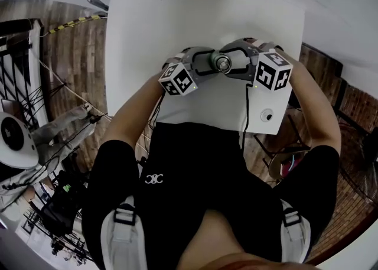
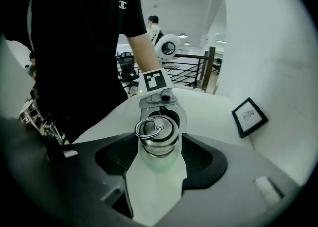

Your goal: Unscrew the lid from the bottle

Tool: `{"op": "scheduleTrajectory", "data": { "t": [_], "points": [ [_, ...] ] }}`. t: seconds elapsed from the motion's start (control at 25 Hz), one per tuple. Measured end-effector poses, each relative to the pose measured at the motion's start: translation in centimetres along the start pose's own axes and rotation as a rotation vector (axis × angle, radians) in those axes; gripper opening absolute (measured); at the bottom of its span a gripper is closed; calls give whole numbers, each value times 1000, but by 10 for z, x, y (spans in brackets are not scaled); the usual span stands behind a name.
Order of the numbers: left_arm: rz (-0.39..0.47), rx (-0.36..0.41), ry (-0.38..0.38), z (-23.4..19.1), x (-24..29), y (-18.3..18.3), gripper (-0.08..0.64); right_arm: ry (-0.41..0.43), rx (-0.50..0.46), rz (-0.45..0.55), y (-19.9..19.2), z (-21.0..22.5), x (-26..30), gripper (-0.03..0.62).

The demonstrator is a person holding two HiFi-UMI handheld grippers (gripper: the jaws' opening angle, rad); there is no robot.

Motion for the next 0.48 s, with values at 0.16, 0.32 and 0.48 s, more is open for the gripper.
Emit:
{"op": "scheduleTrajectory", "data": {
  "t": [0.16,0.32,0.48],
  "points": [
    [-4,-12,7,-1,0,-3,362,-269,212,255,-4,-16,4,272],
    [-4,-21,15,-1,0,-6,362,-735,445,534,-4,-30,6,271],
    [1,-18,10,-1,0,-7,362,-1053,588,607,8,-37,24,270]
  ]
}}
Point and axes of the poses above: the fingertips, and each gripper's own axes: x forward along the fingers, z to its right, y out of its top, the point moved 5 cm from there along -x, backward along the fingers, and after that the axes turned 12 degrees about y, right-handed, at the moved point
